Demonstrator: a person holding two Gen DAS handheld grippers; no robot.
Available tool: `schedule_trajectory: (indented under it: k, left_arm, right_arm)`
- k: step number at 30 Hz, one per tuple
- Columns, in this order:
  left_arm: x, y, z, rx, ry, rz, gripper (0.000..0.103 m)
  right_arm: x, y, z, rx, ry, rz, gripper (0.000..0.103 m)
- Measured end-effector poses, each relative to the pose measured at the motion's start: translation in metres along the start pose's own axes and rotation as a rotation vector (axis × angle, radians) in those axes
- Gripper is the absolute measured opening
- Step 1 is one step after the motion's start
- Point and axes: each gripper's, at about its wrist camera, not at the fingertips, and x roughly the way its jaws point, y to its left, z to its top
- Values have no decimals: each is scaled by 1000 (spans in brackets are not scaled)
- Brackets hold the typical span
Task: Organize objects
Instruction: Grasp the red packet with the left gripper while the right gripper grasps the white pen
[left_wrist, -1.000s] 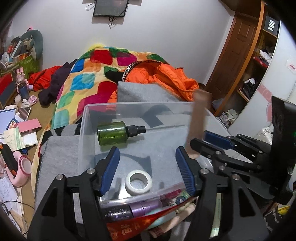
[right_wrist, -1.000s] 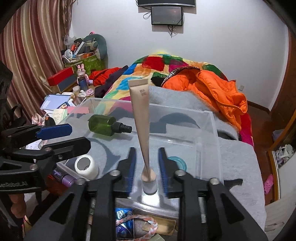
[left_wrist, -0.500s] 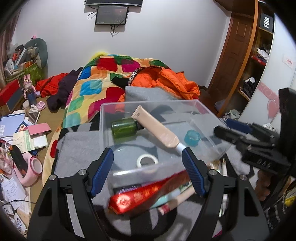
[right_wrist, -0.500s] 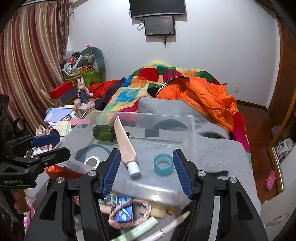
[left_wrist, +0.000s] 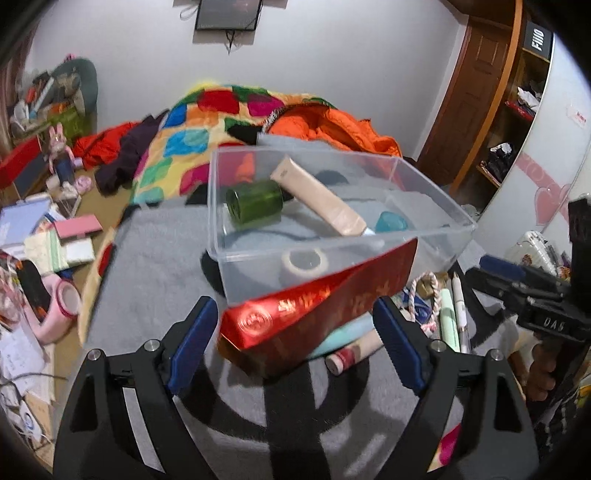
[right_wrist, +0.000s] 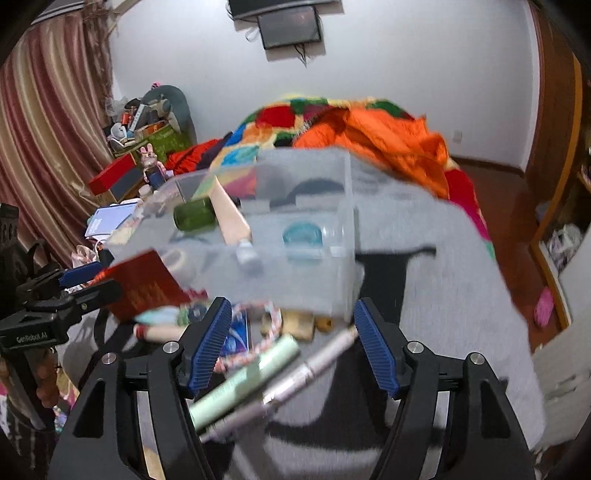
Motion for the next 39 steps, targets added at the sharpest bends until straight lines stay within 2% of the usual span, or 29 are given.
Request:
schedule_trajectory:
  k: [5,9,18,22,26,28,36,39]
  left_arm:
    - [14,1,-11,-35,38,-22,86]
    - [12,-4,-18,-21,27,-18,86]
    - [-7,-15,-25,10,-9,-75,82]
    - [-1,-15,-20,27,-19,-35,82]
    - [13,-9,-15,-8,-10,-29,82]
    - [12,-12,-16,0,-22,-32,79]
    - [2,-23,-27,33,-26,-44,54]
    - [-3,-27,-29,46,-36,-38,52]
  right_arm:
    - [11,-6,-22,39,63,-7,66]
    - [13,-7,-34,42,82,-25,66]
    - [7,-17,-45,81,85,-36,65]
    - [10,-12,-44,81,94,-37,66]
    - [12,-2,-46,39,86,-84,65]
    - [11,-2,-47,30,84,-89,58]
    - [1,-13,-51,37,87,-96,32]
    - [-2,-14,-53,29,87,-113,20]
